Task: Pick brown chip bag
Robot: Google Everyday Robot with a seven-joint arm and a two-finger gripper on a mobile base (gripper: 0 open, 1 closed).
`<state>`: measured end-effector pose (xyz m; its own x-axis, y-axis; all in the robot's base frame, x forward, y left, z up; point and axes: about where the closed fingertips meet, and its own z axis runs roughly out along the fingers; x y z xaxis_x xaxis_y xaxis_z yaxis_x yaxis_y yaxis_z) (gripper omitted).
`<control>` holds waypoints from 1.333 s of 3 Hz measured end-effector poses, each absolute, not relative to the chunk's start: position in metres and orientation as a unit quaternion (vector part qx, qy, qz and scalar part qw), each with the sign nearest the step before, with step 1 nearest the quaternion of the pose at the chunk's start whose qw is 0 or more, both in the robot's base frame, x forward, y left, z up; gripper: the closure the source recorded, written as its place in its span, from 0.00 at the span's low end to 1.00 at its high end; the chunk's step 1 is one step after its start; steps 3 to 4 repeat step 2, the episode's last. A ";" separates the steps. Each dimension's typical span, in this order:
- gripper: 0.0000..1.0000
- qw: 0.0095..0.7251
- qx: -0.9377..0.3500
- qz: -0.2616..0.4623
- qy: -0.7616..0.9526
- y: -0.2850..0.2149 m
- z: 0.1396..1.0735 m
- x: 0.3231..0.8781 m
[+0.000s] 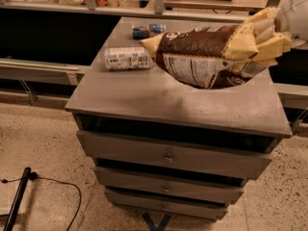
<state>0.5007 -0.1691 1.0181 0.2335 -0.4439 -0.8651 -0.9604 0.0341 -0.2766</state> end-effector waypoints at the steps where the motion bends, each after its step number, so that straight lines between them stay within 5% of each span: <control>1: 1.00 0.454 -0.626 0.293 0.563 -0.167 1.007 0.504; 4: 1.00 0.454 -0.626 0.293 0.563 -0.167 1.007 0.504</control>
Offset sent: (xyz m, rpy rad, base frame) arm 0.0029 0.0014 -0.0104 0.0071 0.0354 -0.0081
